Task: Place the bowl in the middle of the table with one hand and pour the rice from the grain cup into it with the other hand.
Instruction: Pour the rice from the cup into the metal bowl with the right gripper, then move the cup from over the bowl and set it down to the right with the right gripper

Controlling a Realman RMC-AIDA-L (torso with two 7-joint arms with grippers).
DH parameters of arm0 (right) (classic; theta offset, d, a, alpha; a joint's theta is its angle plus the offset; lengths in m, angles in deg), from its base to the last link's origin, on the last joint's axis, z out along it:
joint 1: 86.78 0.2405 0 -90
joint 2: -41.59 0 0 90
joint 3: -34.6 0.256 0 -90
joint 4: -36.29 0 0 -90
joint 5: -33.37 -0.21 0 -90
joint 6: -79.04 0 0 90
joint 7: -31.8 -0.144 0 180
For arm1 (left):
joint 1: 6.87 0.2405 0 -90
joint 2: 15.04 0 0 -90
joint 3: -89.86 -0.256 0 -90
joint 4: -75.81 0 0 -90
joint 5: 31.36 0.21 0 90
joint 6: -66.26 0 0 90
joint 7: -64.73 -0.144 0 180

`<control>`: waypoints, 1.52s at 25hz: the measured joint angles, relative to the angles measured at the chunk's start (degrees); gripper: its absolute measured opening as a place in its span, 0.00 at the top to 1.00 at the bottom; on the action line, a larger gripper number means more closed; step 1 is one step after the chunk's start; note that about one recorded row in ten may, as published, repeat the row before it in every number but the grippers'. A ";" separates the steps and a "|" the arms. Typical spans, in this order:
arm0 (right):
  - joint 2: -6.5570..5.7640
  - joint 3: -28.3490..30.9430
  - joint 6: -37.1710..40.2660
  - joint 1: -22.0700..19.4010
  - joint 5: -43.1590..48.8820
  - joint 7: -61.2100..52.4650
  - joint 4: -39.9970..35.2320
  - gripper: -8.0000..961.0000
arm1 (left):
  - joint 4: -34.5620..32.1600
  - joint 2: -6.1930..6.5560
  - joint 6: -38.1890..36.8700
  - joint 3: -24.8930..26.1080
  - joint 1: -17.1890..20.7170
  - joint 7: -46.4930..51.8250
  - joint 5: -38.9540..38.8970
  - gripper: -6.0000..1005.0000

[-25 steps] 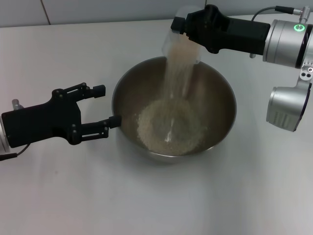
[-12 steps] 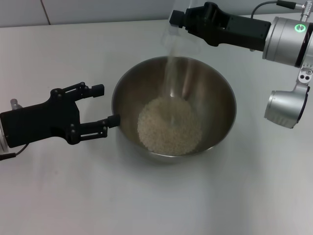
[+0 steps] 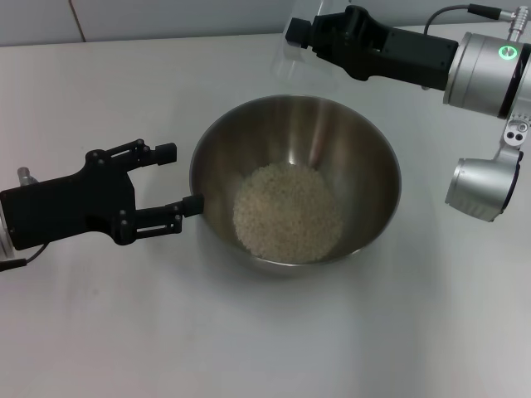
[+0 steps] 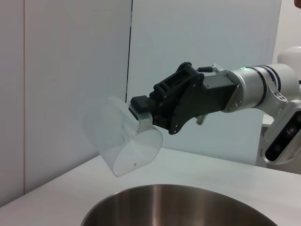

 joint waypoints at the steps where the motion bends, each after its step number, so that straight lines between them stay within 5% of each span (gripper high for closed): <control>1: 0.00 -0.06 0.00 -0.03 -0.10 0.00 0.05 0.98 | 0.02 0.00 0.03 0.00 0.00 0.00 0.00 0.18; 14: 0.00 -6.02 -4.04 -1.98 -13.75 -4.56 0.94 0.98 | 0.32 0.00 -0.04 0.79 0.09 -0.68 0.01 0.18; 21: 0.00 -7.65 -4.78 -3.38 -20.84 -26.19 1.28 0.98 | 0.23 0.00 -0.11 0.80 0.00 -0.96 -0.30 0.18; 32: -0.74 3.46 -4.61 -4.65 -19.70 -62.93 3.78 0.98 | 0.16 0.00 -0.20 0.80 -0.39 -1.42 -0.44 0.18; 38: -1.02 11.96 -4.34 -6.46 -8.88 -83.19 4.39 0.98 | 0.34 0.00 -0.28 0.79 -0.59 -1.43 -0.45 0.18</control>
